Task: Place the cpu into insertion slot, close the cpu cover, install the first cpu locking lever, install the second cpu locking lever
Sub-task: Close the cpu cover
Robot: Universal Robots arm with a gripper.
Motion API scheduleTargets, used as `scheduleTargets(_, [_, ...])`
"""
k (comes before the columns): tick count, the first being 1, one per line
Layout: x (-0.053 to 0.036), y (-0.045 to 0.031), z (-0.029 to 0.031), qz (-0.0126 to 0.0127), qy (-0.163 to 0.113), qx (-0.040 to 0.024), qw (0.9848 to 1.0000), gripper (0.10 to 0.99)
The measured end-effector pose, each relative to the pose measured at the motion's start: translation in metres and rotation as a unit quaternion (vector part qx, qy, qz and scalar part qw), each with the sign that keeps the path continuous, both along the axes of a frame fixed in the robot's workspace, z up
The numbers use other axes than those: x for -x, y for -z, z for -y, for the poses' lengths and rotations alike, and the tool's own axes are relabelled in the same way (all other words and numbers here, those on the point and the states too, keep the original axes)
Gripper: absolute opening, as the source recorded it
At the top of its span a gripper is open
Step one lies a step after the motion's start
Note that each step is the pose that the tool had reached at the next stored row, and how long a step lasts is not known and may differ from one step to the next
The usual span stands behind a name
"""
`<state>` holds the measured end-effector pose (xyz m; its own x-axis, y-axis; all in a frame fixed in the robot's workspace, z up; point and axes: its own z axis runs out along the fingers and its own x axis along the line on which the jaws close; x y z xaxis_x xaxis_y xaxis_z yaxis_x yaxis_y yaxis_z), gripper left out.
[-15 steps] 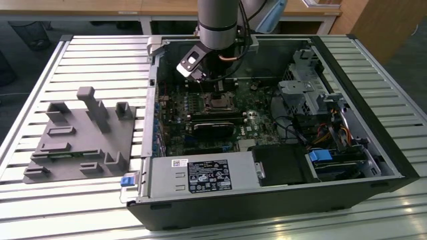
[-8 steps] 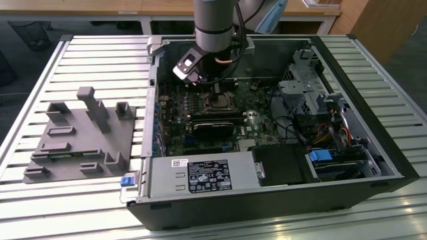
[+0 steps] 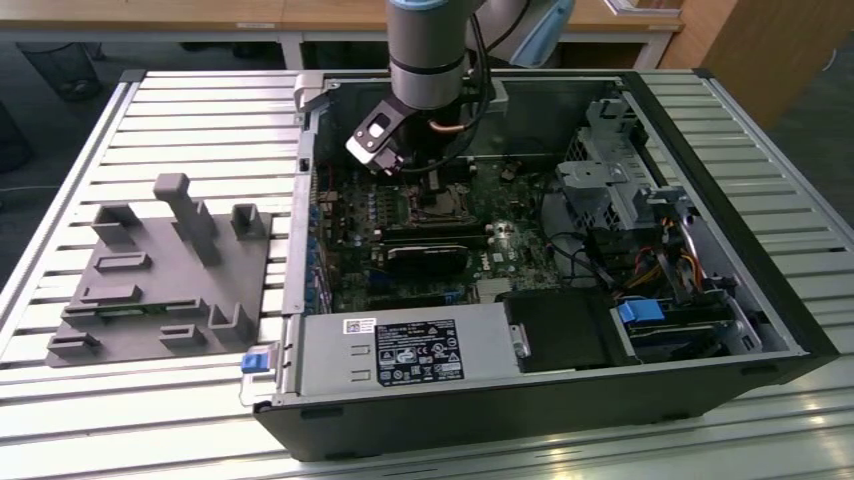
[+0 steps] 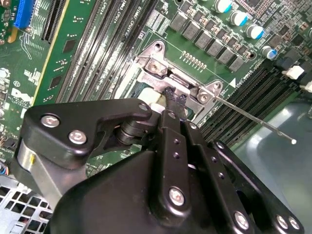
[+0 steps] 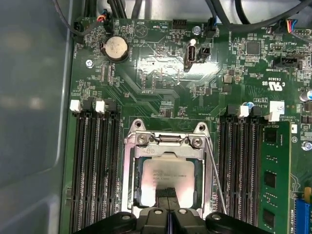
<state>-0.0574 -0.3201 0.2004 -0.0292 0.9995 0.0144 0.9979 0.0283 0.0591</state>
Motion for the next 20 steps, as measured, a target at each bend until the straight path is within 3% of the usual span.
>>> scheduleTargets(4, [-0.0001, -0.0068, 0.0, -0.0003, 0.0, 0.0, 1.0, 0.106])
scheduleTargets(10, [-0.0092, -0.0069, 0.0, -0.0003, 0.0, 0.0, 1.0, 0.106])
scheduleTargets(20, [-0.0165, -0.0068, 0.0, -0.0002, 0.0, -0.0001, 1.0, 0.106])
